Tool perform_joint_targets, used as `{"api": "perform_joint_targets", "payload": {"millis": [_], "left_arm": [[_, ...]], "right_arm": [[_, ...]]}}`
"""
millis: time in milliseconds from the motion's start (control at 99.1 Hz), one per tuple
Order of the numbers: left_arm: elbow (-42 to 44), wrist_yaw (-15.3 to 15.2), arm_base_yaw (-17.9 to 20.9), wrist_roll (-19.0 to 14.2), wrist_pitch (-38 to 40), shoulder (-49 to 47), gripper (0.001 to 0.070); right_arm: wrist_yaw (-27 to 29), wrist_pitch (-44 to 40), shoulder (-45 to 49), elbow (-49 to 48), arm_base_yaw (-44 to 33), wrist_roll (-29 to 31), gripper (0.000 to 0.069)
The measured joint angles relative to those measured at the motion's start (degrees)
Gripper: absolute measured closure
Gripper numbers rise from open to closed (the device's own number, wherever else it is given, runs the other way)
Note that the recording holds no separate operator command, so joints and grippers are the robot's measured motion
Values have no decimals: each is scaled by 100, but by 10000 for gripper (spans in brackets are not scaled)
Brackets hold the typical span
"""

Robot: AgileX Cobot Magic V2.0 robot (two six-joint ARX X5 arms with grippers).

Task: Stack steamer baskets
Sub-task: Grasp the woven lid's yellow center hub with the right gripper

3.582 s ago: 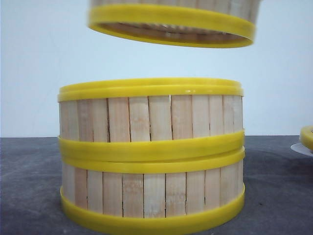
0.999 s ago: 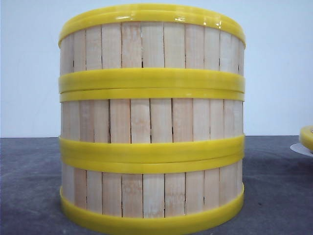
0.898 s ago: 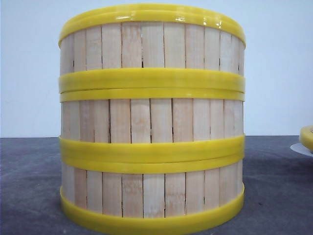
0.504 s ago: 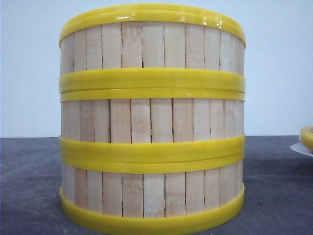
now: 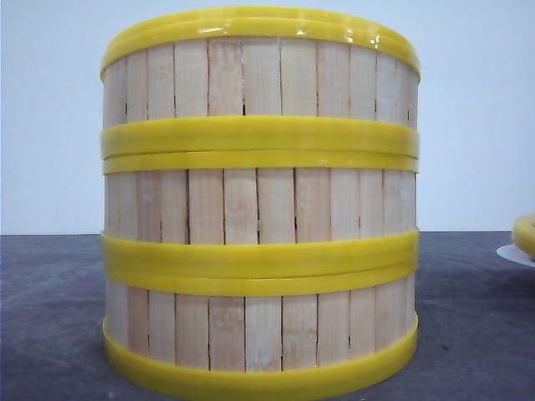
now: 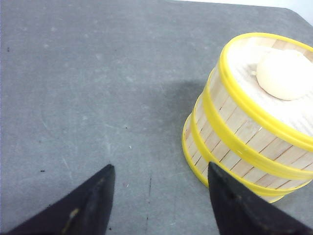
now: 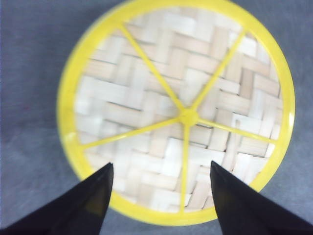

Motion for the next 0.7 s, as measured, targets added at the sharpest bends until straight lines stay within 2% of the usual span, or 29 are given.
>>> {"api": "perform_joint_targets", "payload": {"millis": [484, 696], "left_arm": [[0, 0, 0, 2, -179, 0, 353], [0, 0, 0, 2, -391, -2, 353]], "right_arm": [[2, 553, 702, -70, -186, 83, 307], [28, 697, 1012, -70, -186, 83, 365]]}}
